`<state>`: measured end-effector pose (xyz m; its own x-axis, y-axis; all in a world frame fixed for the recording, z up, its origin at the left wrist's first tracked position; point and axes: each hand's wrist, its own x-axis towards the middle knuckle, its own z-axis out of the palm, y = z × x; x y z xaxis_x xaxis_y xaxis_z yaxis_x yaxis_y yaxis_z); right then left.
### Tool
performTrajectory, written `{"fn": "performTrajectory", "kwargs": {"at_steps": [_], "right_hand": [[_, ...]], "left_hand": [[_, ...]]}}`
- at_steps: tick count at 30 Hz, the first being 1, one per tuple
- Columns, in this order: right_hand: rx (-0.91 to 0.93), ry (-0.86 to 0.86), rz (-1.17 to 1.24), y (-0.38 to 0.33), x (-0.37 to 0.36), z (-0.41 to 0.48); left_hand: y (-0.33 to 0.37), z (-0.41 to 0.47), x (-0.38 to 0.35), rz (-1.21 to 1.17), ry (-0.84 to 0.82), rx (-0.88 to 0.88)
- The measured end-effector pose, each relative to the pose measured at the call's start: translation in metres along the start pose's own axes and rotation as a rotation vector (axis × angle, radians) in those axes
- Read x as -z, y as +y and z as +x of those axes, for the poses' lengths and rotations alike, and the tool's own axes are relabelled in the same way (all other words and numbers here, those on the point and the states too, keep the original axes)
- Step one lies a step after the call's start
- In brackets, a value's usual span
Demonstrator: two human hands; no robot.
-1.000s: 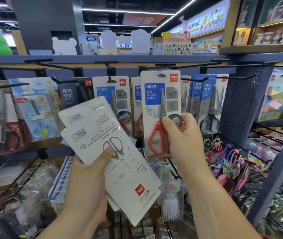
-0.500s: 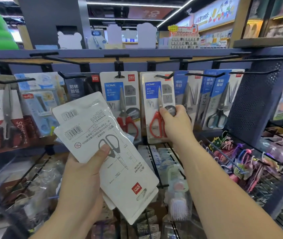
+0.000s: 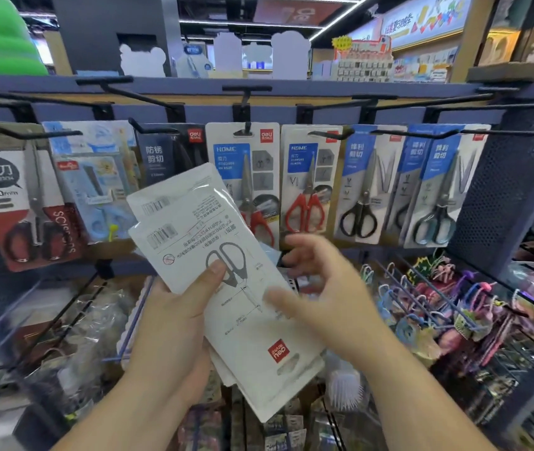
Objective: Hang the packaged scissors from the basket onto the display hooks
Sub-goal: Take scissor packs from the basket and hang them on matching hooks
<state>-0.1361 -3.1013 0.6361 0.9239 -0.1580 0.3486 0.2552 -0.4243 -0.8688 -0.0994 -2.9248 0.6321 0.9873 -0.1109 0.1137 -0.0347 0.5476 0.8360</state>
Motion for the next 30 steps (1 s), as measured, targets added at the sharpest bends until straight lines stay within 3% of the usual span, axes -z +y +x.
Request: {"fn": "performTrajectory", "kwargs": {"at_steps": [3, 12, 24, 27, 30], "right_hand": [[-0.013, -0.135, -0.121, 0.002, -0.018, -0.025], [-0.125, 0.179, 0.141, 0.015, -0.013, -0.037], [-0.148, 0.256, 0.281, 0.015, 0.008, -0.048], [-0.077, 0.377, 0.186, 0.019, 0.030, -0.047], [0.132, 0.430, -0.188, 0.027, 0.047, -0.049]], "left_hand": [[-0.003, -0.001, -0.005, -0.029, 0.008, 0.045], [-0.015, -0.014, -0.008, 0.028, -0.100, 0.135], [-0.027, -0.027, -0.012, 0.030, 0.008, 0.109], [-0.024, -0.024, -0.009, 0.064, 0.018, 0.125], [-0.020, -0.020, -0.007, 0.076, 0.030, 0.144]]}}
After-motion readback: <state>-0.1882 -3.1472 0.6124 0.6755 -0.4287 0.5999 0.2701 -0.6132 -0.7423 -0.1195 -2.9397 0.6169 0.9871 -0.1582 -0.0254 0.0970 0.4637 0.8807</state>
